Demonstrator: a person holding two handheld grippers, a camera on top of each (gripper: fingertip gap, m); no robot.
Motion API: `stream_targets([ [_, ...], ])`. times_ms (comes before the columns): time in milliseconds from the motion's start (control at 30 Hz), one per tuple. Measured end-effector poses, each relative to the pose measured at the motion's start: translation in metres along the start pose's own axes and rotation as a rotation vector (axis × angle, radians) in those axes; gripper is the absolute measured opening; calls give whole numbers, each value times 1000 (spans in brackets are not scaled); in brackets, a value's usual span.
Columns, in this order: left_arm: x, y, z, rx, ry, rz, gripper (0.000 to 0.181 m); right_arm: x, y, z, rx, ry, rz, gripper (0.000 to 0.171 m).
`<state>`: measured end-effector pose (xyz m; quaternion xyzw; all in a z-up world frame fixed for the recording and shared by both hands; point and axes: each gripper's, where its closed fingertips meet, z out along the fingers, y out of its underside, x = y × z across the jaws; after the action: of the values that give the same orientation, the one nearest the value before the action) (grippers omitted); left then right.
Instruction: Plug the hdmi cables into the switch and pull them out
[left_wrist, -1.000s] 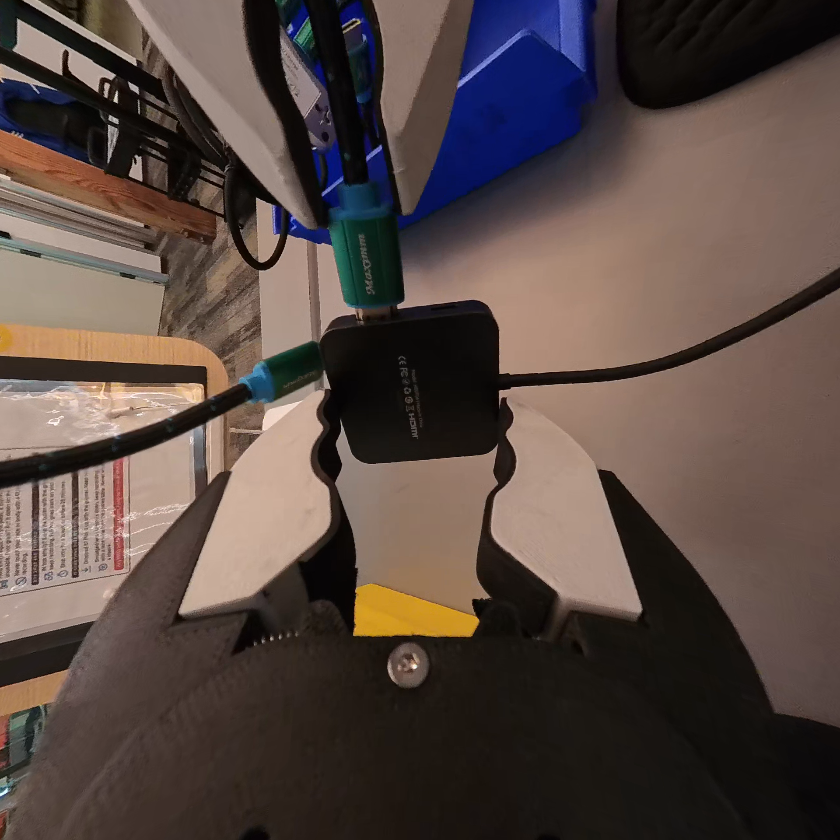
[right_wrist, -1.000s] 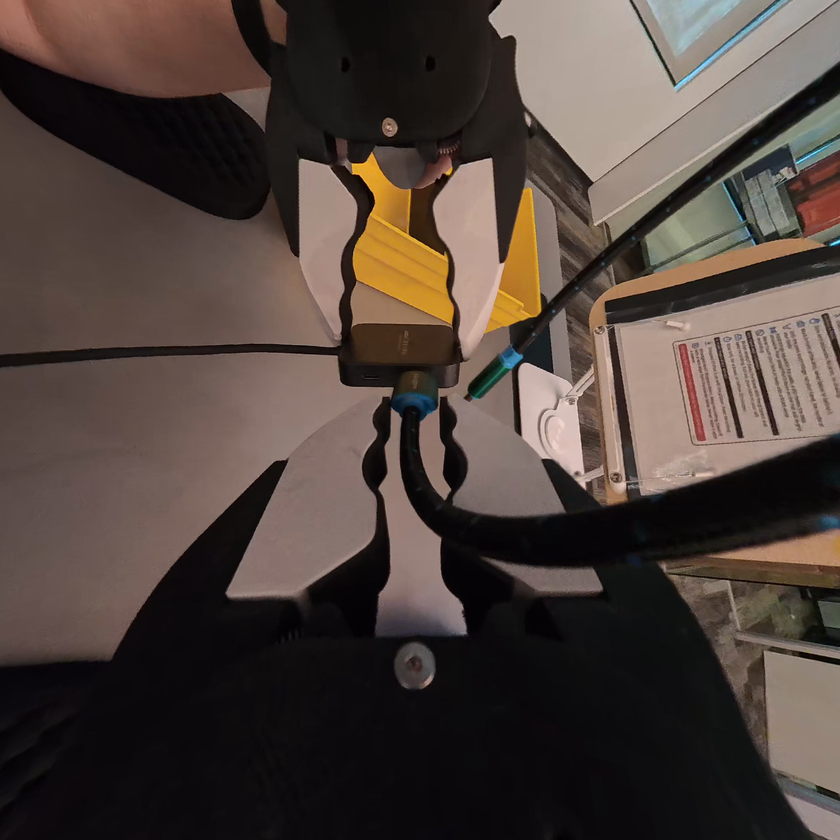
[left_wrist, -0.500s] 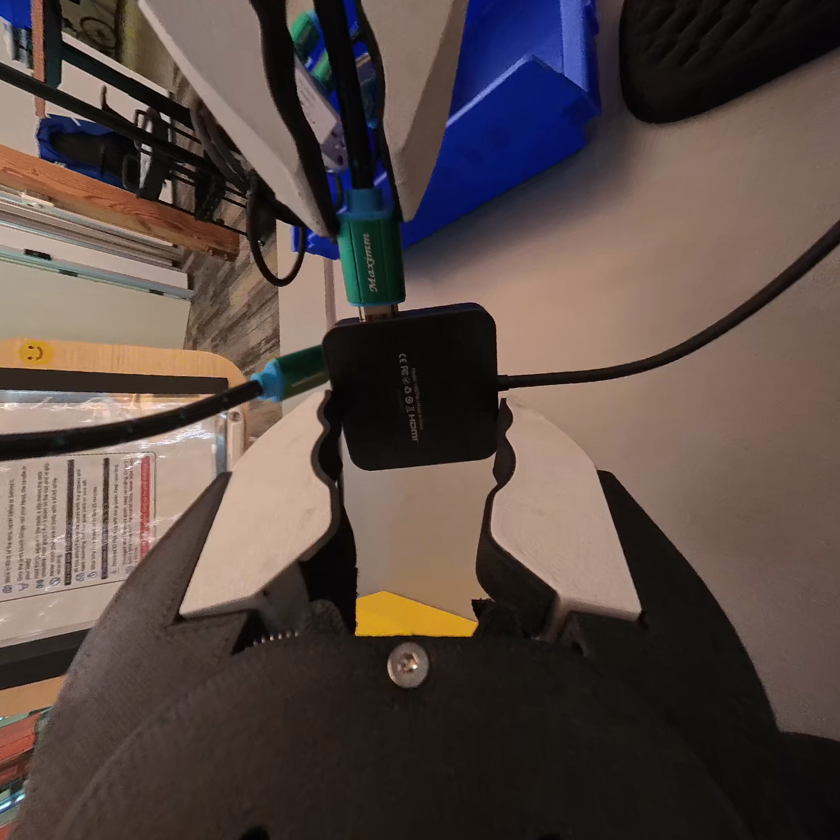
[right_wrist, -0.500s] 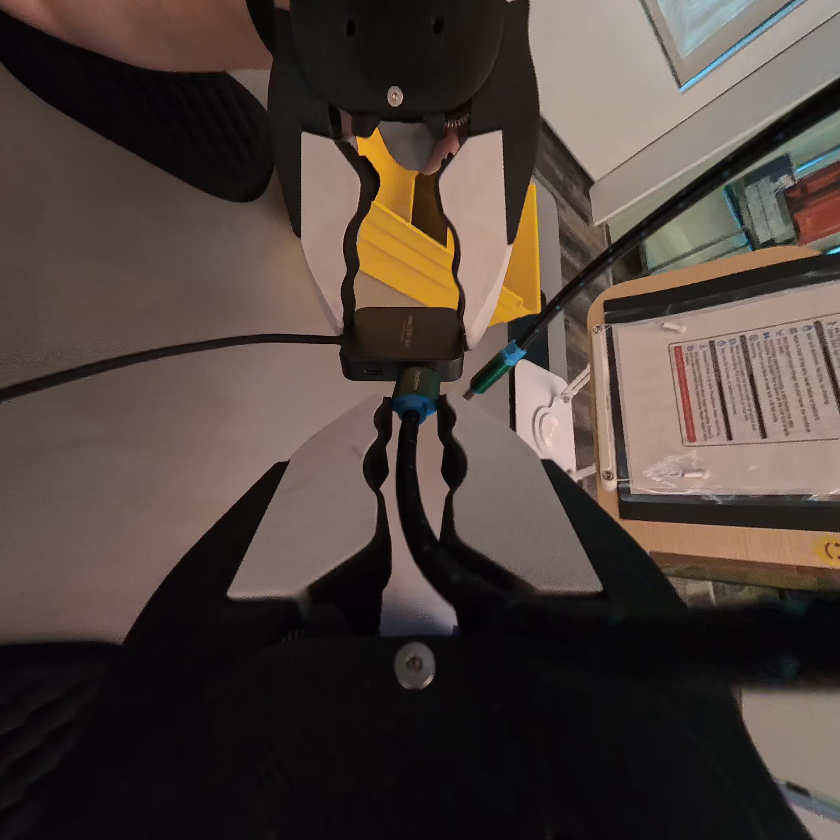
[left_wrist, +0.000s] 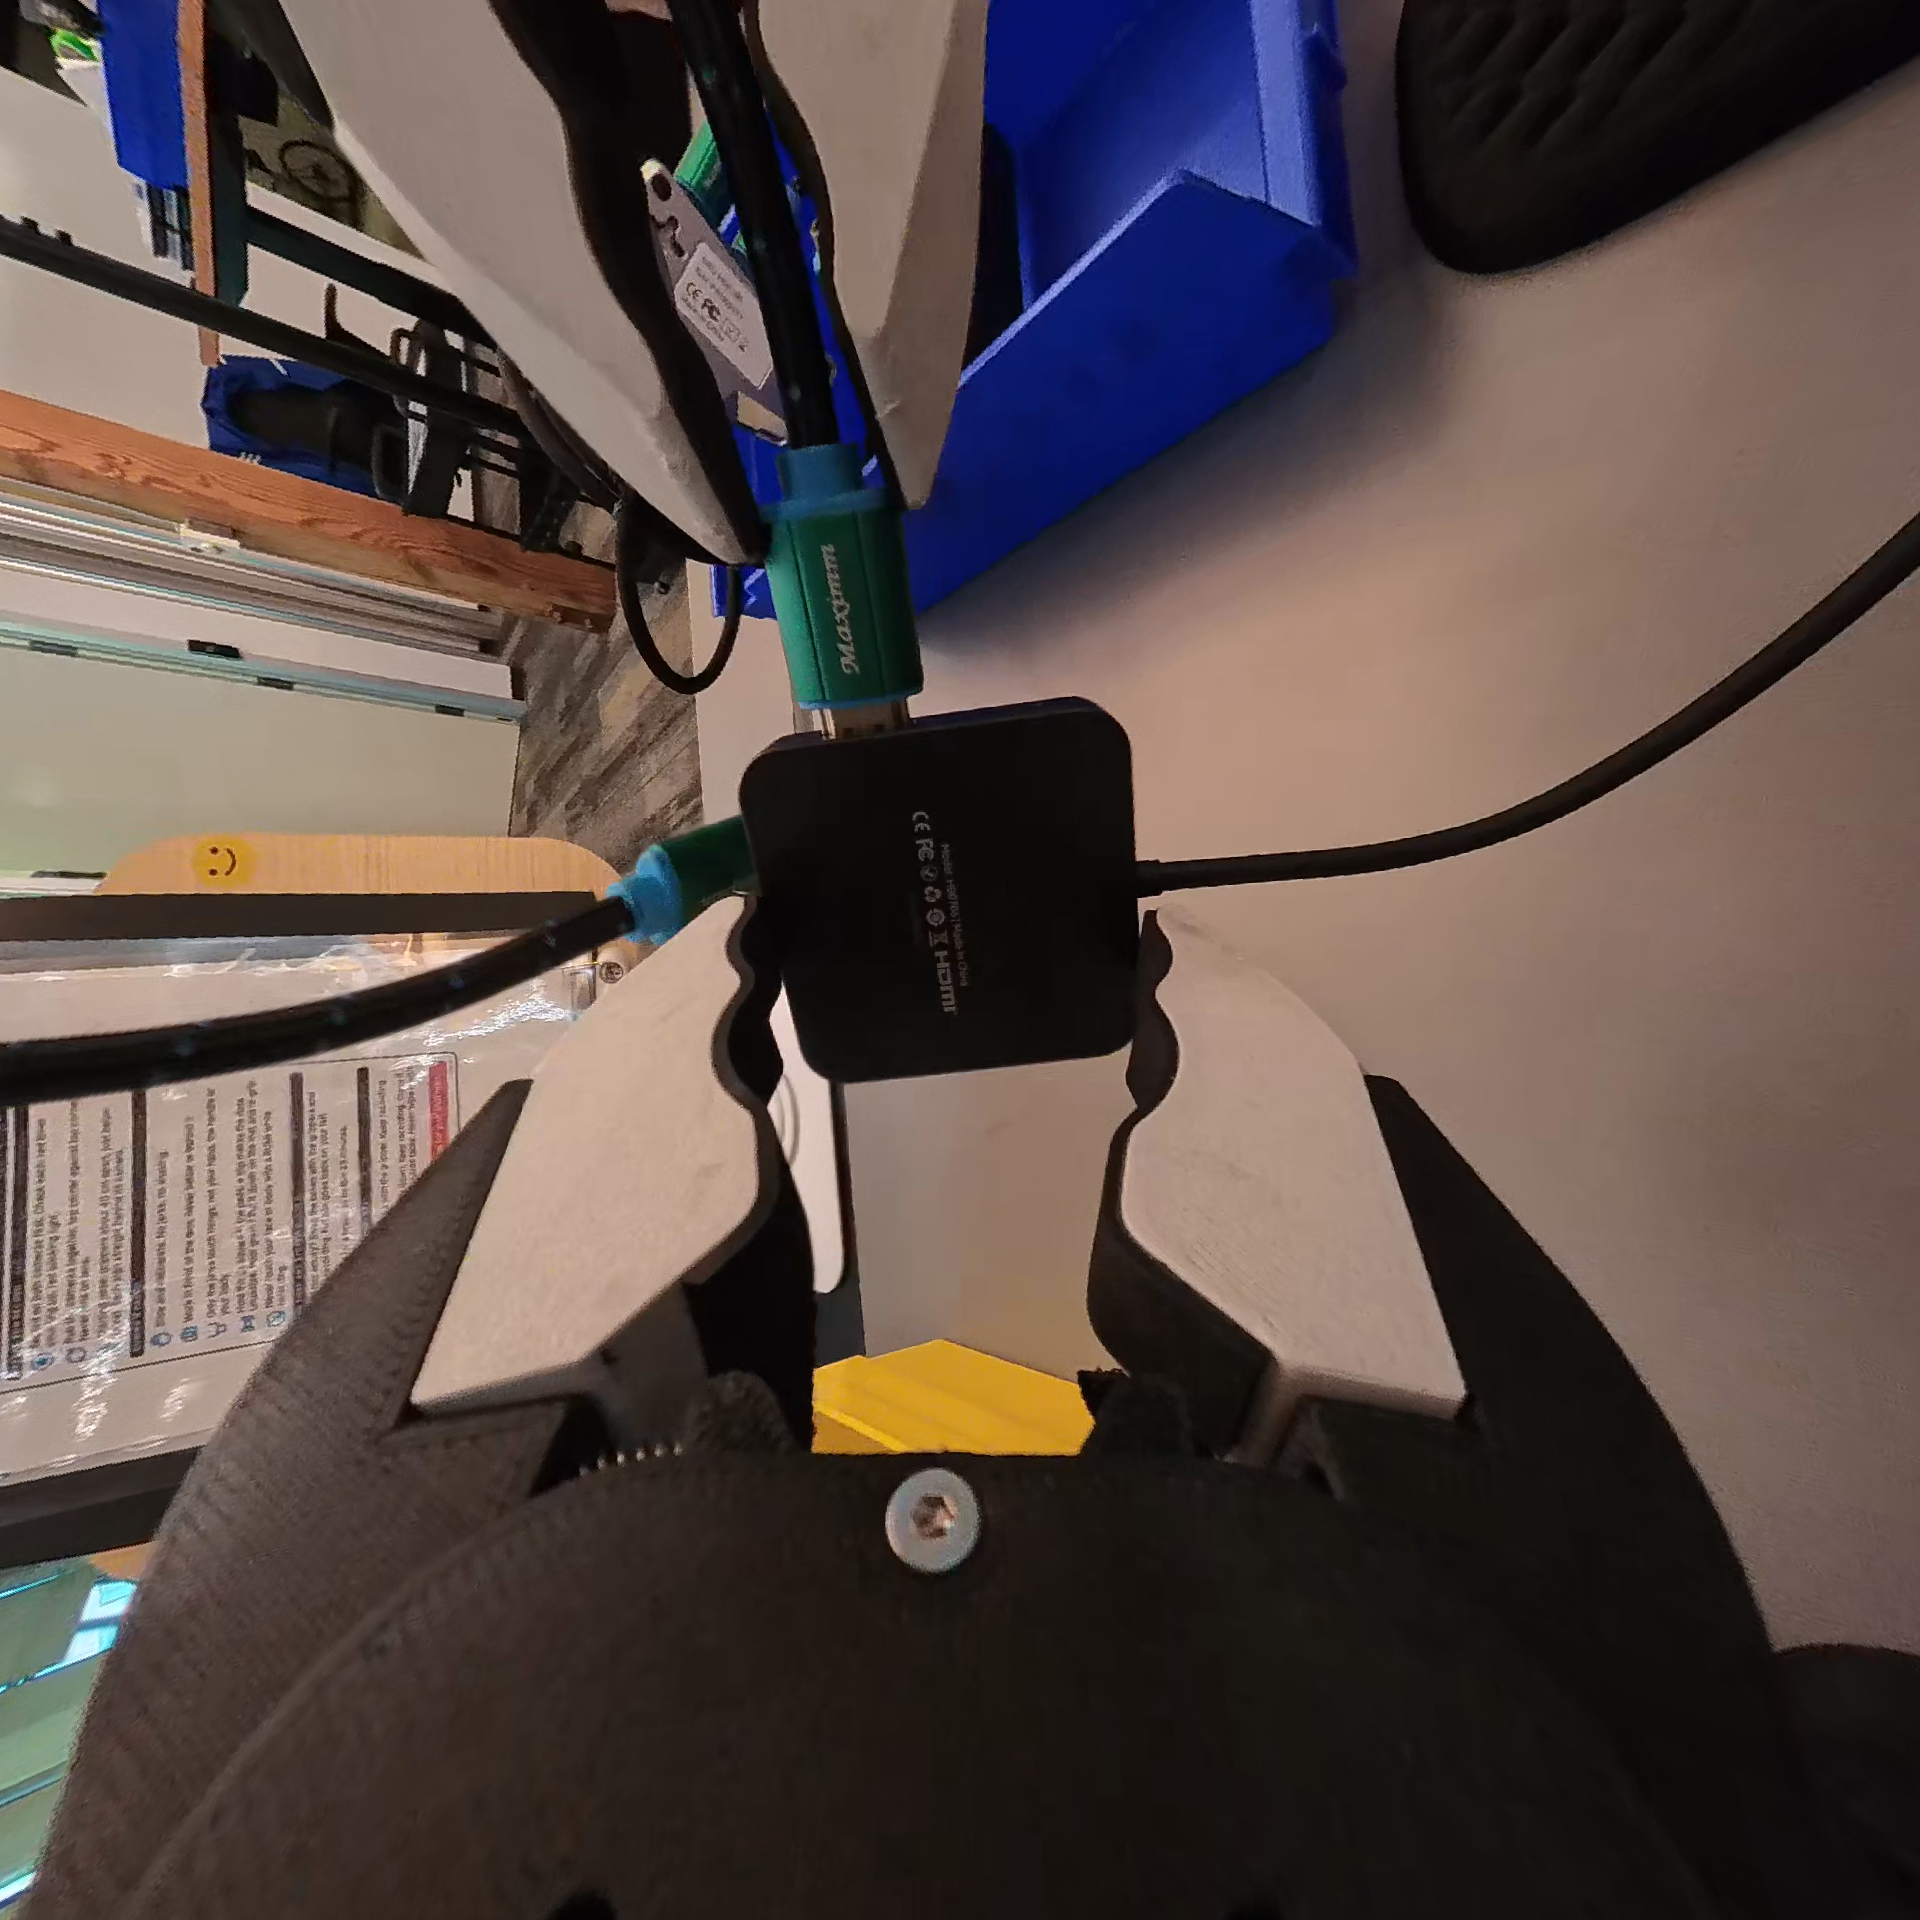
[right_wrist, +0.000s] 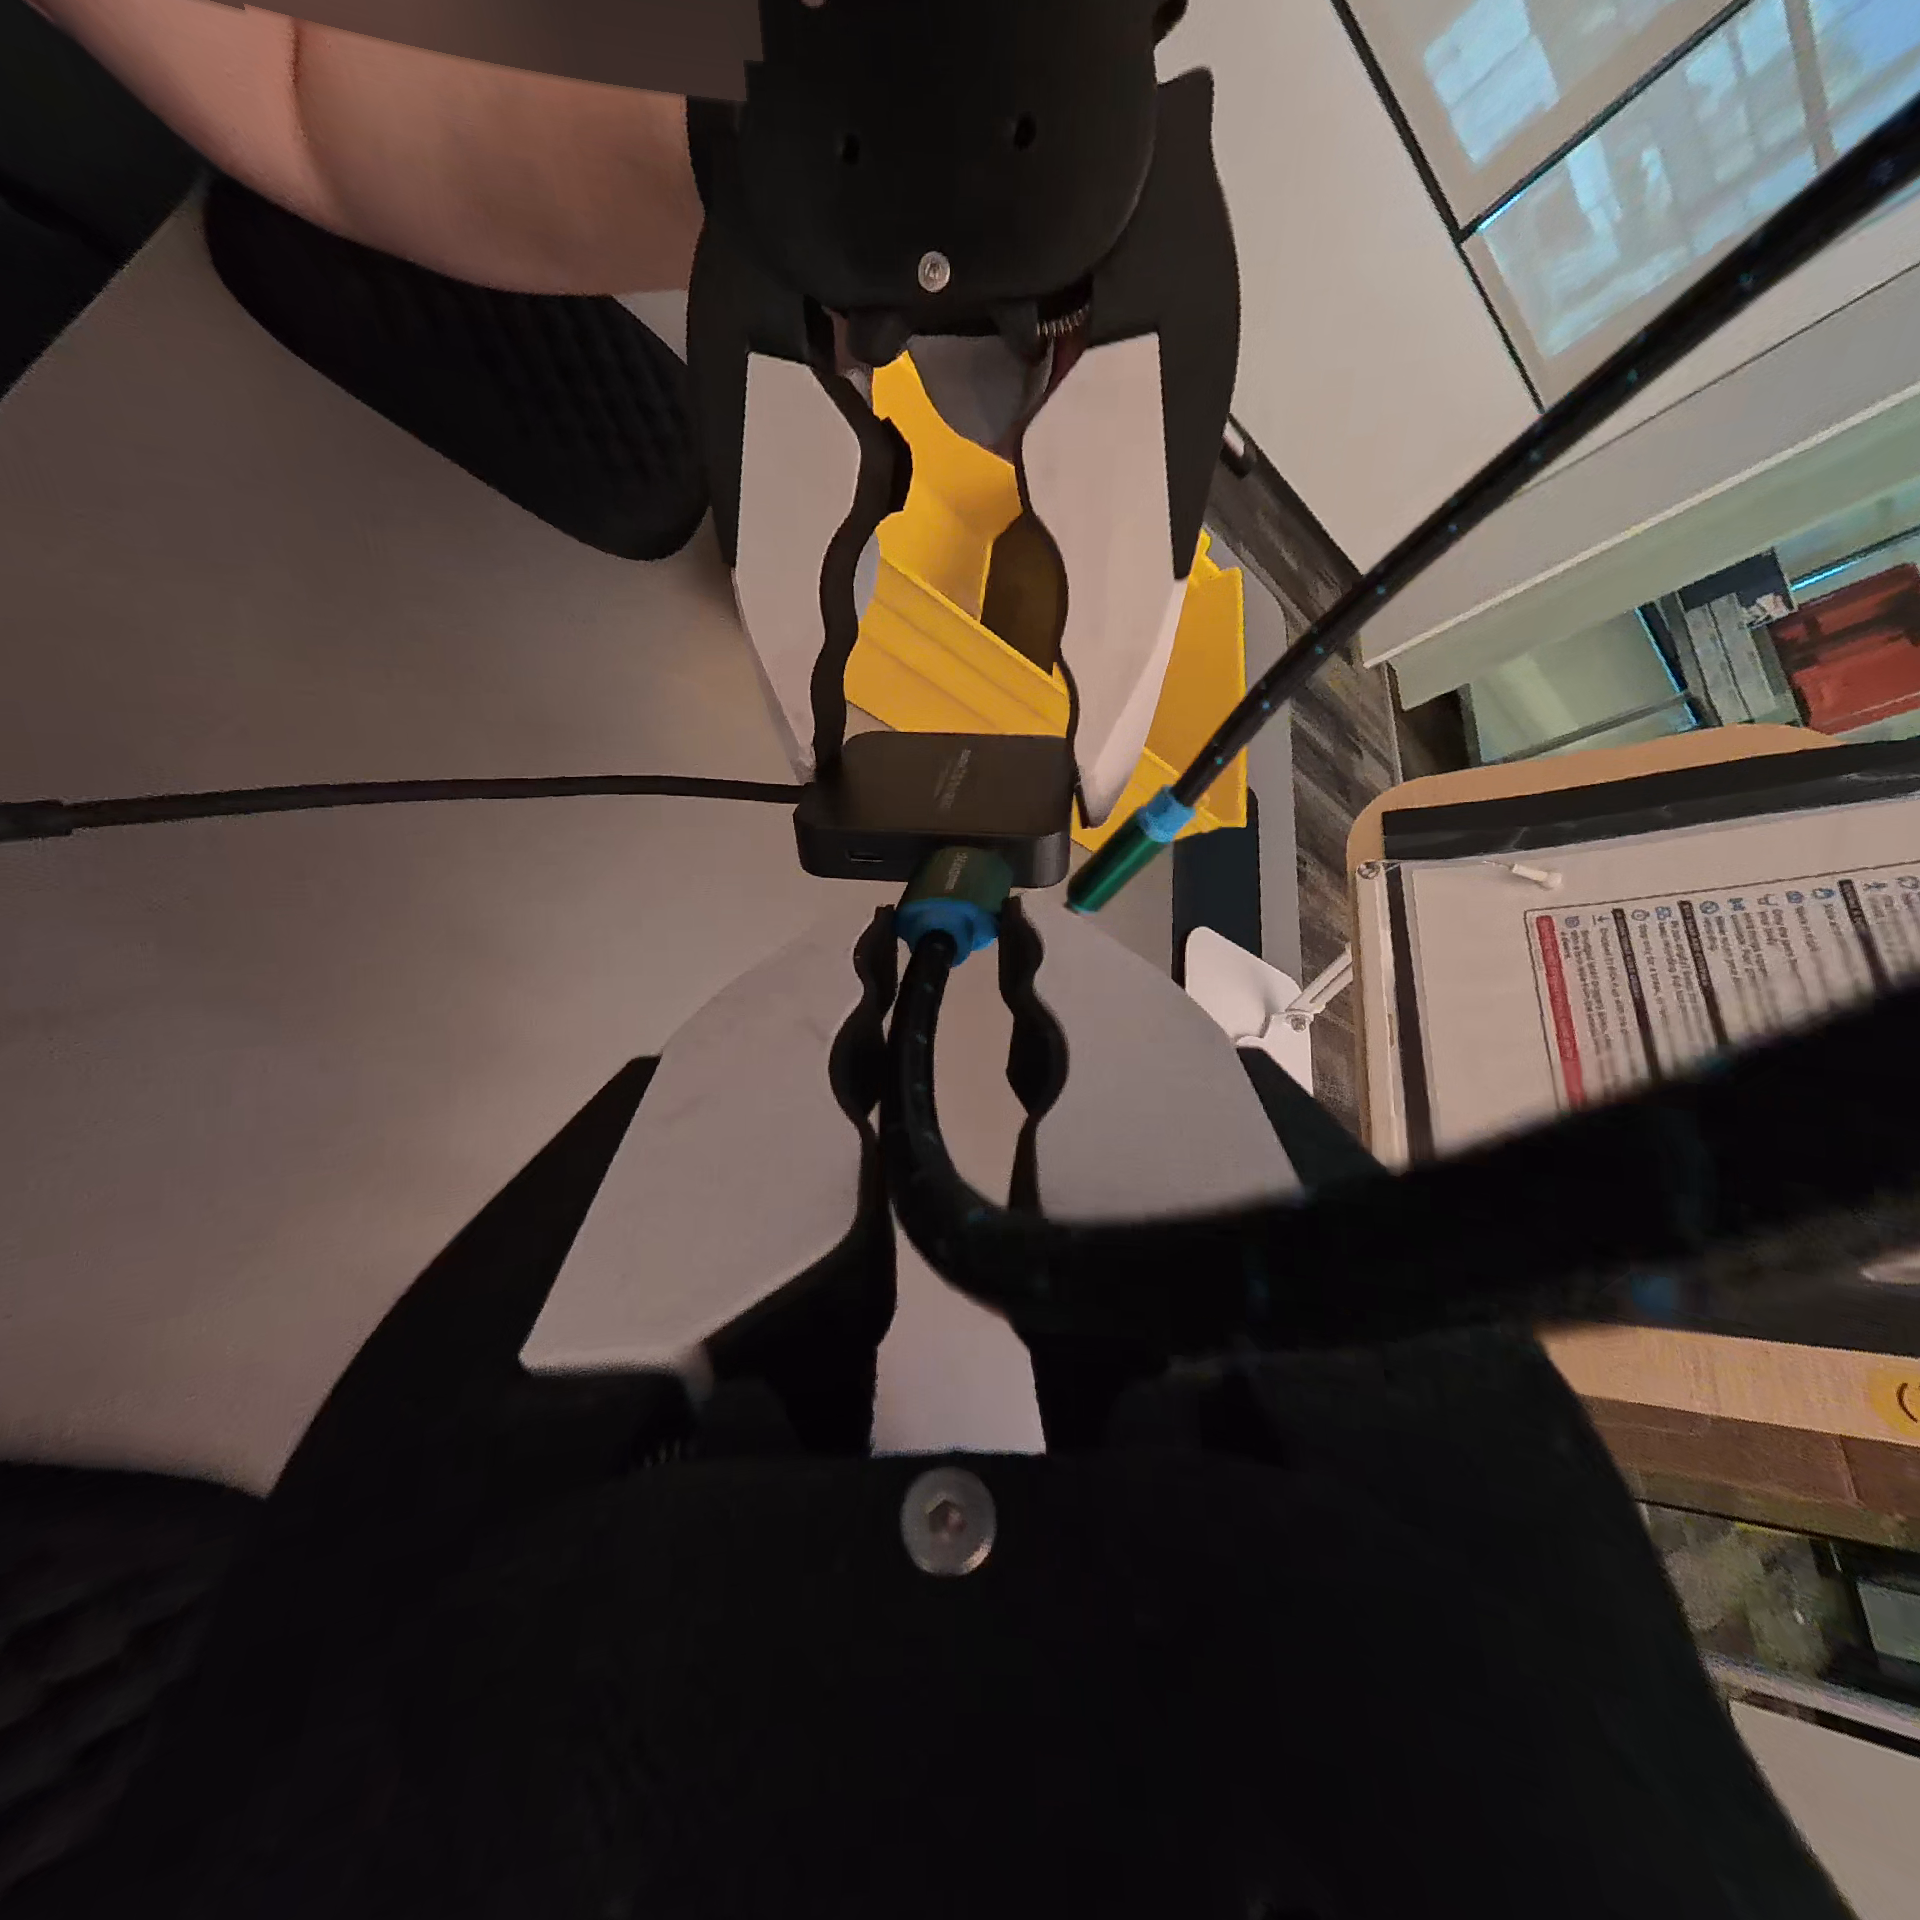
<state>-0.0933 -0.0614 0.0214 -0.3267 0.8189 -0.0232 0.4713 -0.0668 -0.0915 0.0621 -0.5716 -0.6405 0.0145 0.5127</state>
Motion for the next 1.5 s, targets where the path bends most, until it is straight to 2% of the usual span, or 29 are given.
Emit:
stream_targets([
  [233, -2, 2, 1, -7, -10, -5, 65, 3, 3, 2, -13, 14, -5, 20],
  [433, -20, 2, -13, 28, -99, -23, 70, 20, -5, -1, 16, 136, -28, 21],
  [467, -22, 2, -15, 25, -112, -23, 65, 22, -7, -1, 18, 158, -43, 22],
  [667, -27, 4, -19, -12, -169, 16, 66, 27, -18, 1, 49, 225, -82, 25],
  [1200, -24, -11, -30, 50, -169, 33, 65, 18, -20, -9, 33, 189, -90, 21],
  [1300, -23, -13, -31, 68, -155, 21, 70, 19, -18, -8, 6, 200, -99, 24],
  [1367, -21, -20, -33, 113, -134, 4, 65, 19, -14, -3, -29, 205, -123, 24],
  [1433, -22, -21, -36, 121, -138, -4, 70, 21, -21, -2, -1, 231, -164, 18],
  [1500, -23, -18, -37, 111, -144, 0, 65, 20, -28, -2, 34, 225, -144, 15],
])
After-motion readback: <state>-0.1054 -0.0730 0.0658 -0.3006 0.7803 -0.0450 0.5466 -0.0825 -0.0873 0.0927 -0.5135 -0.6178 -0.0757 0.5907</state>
